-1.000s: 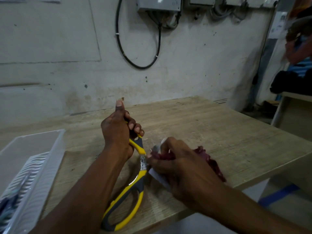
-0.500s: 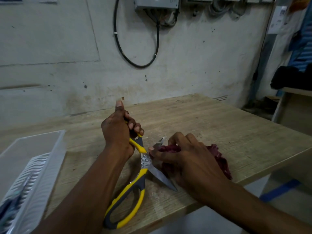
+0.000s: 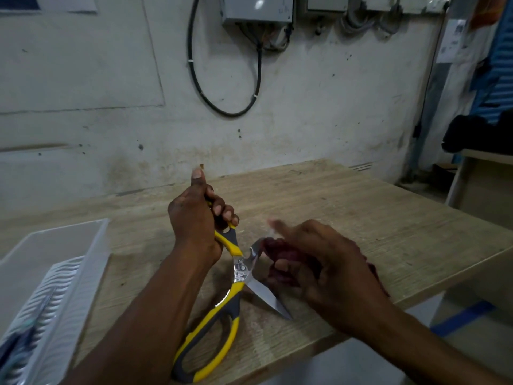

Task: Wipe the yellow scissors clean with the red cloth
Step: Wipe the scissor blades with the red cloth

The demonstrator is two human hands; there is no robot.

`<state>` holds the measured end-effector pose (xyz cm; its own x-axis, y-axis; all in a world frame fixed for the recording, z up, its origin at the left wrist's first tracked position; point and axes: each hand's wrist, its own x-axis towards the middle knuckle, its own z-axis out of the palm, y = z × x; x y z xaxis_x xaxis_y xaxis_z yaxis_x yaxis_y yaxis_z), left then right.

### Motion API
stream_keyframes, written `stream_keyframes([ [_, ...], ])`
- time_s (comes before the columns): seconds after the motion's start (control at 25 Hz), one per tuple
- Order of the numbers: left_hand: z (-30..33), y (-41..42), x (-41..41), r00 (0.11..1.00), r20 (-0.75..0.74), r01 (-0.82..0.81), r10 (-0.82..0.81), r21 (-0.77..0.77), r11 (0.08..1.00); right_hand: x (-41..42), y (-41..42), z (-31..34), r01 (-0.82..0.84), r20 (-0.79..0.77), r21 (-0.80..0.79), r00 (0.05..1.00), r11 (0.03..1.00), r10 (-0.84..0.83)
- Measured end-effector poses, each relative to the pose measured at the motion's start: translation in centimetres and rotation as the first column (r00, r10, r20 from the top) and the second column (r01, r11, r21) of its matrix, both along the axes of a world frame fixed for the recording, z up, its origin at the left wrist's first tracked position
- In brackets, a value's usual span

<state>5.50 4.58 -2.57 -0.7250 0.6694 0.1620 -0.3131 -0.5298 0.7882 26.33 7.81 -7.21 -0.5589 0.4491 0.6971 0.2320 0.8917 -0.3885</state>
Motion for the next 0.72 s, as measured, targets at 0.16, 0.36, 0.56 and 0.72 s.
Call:
stream_keyframes([
  [0.16, -0.2, 0.3, -0.1, 1.000, 0.005, -0.010, 0.010, -0.006, 1.000, -1.4, -0.4, 0.2, -0.064, -0.008, -0.075, 0.998, 0.995, 0.064],
  [0.36, -0.4, 0.5, -0.3, 0.999, 0.017, -0.027, 0.027, -0.022, 0.999, -2.3, -1.5, 0.6, -0.009, 0.042, 0.020, 0.999, 1.000, 0.008],
  [0.56, -0.4, 0.5, -0.2, 0.999, 0.022, -0.031, 0.032, -0.029, 0.999, -2.3, -2.9, 0.5, -0.044, 0.093, -0.017, 0.995, 0.999, 0.045],
  [0.72, 0.0, 0.4, 0.3, 1.000, 0.001, -0.030, 0.030, -0.020, 0.999, -2.2, -2.4, 1.1, 0.000, 0.070, -0.011, 0.998, 1.000, 0.000],
])
